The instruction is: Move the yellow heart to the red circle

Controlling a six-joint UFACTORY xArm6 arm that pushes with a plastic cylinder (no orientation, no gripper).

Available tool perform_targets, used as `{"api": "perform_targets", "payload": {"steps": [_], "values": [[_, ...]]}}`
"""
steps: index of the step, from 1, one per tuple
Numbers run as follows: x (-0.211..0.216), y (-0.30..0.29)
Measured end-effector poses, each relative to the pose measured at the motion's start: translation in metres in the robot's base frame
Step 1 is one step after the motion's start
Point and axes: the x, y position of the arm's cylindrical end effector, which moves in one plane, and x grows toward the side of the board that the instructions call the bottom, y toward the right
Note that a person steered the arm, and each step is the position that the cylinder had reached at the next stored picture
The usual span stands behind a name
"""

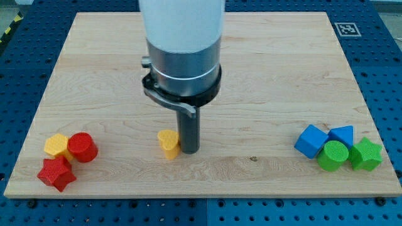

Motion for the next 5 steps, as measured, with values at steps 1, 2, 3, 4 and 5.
{"api": "perform_targets", "payload": {"steps": [1, 2, 3, 4, 5], "values": [[0.001, -0.020], [0.002, -0.039], [0.002, -0.059], [0.002, -0.080], [0.002, -0.097]]}}
